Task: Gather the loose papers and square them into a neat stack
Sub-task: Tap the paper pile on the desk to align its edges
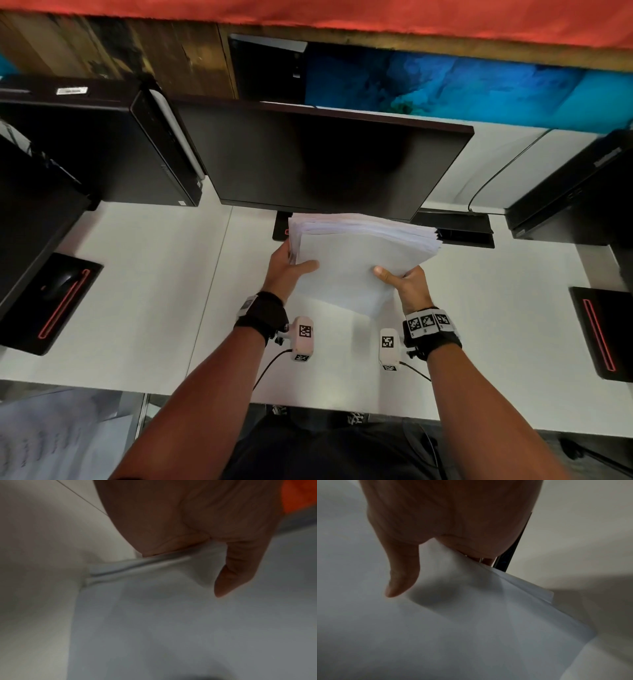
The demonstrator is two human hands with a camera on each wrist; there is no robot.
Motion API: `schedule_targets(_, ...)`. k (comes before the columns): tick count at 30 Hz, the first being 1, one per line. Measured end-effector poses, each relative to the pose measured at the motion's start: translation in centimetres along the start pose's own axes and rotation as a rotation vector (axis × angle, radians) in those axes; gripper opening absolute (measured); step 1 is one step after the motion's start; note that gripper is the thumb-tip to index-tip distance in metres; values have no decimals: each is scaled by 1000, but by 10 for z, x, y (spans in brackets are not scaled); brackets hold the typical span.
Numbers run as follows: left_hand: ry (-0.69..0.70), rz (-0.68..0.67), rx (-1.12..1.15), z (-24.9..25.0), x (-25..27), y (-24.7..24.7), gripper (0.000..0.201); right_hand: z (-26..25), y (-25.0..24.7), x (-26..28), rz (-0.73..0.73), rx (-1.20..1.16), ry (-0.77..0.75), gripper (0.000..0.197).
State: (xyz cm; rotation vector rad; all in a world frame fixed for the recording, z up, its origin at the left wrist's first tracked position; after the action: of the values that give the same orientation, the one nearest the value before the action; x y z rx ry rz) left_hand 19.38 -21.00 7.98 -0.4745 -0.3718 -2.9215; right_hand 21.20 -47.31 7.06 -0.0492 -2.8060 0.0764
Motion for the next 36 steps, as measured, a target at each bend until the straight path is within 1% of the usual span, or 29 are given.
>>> schedule_targets(3, 8, 35, 16, 4, 3, 6, 51, 2, 4, -1, -6, 11, 2, 50)
schedule_targets(5, 29, 26, 8, 12, 5, 8, 53, 2, -1, -2, 35, 58, -20, 38)
schedule_targets(7, 65, 4, 8, 24, 7, 8, 57, 0, -3, 0, 55, 91, -45, 33)
schedule_targets(9, 152, 12, 7, 46, 15, 9, 64, -6, 1, 3, 65, 112, -81, 33)
schedule_targets(10, 233, 43, -34, 61, 20, 8, 70, -12, 3, 6, 74, 133, -109, 32)
schedule_targets(12, 461, 132, -222, 97, 34, 3, 82, -28, 4, 12, 98, 167, -181, 32)
schedule_targets(13, 569, 152, -346, 114, 41, 3, 89, -38, 3, 14, 99, 211, -237, 33)
schedule_targets(14, 649, 144, -483, 128, 46, 4, 94, -49, 2, 16, 96, 304, -302, 32)
schedule_targets(15, 696, 109, -637, 139, 48, 7, 98, -61, 4, 17, 81, 427, -379, 28)
schedule_targets(16, 707, 53, -796, 144, 47, 10, 97, -73, 6, 19, 71, 572, -456, 20)
schedule_targets(17, 684, -15, -932, 146, 44, 14, 92, -82, 9, 22, 58, 702, -533, 13)
schedule_targets(18, 647, -84, -1006, 146, 40, 16, 83, -91, 14, 26, 42, 801, -607, 14)
schedule_targets(20, 589, -188, -1009, 144, 33, 14, 59, -102, 24, 32, 5, 925, -703, 25)
schedule_targets(22, 519, -241, -963, 141, 30, 12, 33, -108, 30, 37, -18, 960, -727, 22)
schedule_targets(23, 456, -264, -932, 137, 30, 12, 26, -109, 31, 38, -22, 965, -720, 21)
schedule_targets(24, 394, -269, -880, 132, 29, 11, 22, -108, 31, 39, -23, 966, -701, 20)
schedule_targets(26, 303, -215, -739, 119, 29, 5, 7, -105, 28, 41, -18, 955, -613, 24)
schedule_targets(27, 277, -176, -676, 113, 28, 0, 7, -102, 23, 41, -4, 957, -552, 26)
schedule_targets(28, 253, -132, -610, 105, 27, -8, 13, -98, 14, 41, 22, 968, -491, 29)
schedule_targets(30, 208, -62, -500, 94, 24, -26, 11, -84, -13, 39, 103, 967, -352, 32)
schedule_targets(31, 192, -49, -468, 89, 22, -34, 11, -76, -28, 39, 141, 916, -279, 33)
schedule_targets(33, 158, -39, -416, 80, 20, -46, 11, -60, -51, 36, 181, 690, -172, 38)
schedule_targets(34, 140, -32, -389, 76, 19, -49, 12, -52, -56, 34, 177, 543, -140, 43)
schedule_targets(36, 118, -11, -337, 67, 18, -55, 14, -38, -58, 32, 123, 268, -94, 51)
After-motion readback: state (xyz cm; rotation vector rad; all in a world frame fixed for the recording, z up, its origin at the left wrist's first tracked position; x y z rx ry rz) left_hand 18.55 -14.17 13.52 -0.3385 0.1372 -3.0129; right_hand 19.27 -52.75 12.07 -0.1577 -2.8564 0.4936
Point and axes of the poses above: each hand's wrist, its own x-axis away from the middle knuckle, its own y-axis out of the palm, z = x × y, the point moved 4 cm from there along -x, towards the middle knuckle, and after that the axes turned 7 degrees about x, right-handed, at the moved point
